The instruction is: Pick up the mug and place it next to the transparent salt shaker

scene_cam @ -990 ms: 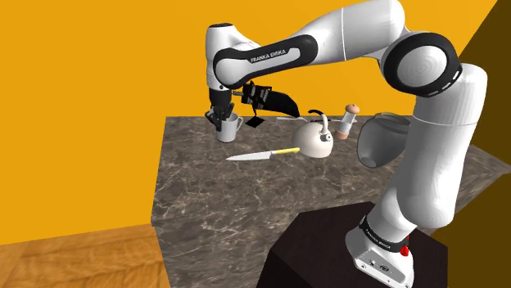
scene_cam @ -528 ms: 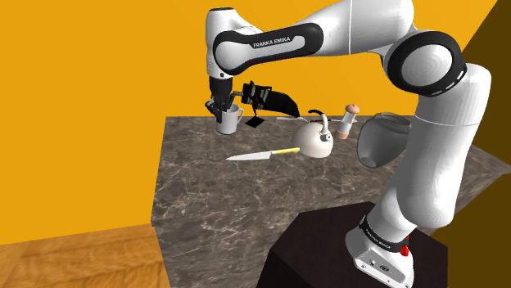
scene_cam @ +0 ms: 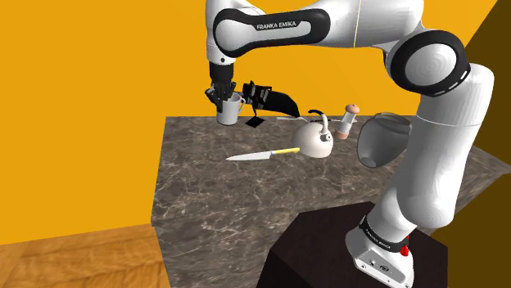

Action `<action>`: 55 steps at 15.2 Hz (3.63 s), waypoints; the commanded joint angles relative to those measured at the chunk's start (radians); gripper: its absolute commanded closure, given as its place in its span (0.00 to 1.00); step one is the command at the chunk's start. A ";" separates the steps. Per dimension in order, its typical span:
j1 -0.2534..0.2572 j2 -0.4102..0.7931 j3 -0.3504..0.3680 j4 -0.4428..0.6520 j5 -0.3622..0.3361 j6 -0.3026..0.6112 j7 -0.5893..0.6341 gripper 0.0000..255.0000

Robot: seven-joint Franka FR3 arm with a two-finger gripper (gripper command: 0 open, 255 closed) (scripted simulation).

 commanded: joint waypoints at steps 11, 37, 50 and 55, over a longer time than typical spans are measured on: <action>0.006 0.013 0.002 0.179 0.000 -0.166 -0.009 1.00; -0.202 -0.262 -0.138 -0.058 0.042 -0.179 -0.356 1.00; -0.352 -0.311 -0.294 -0.121 0.045 -0.149 -0.661 1.00; -0.410 -0.284 -0.357 -0.089 0.053 -0.147 -0.783 1.00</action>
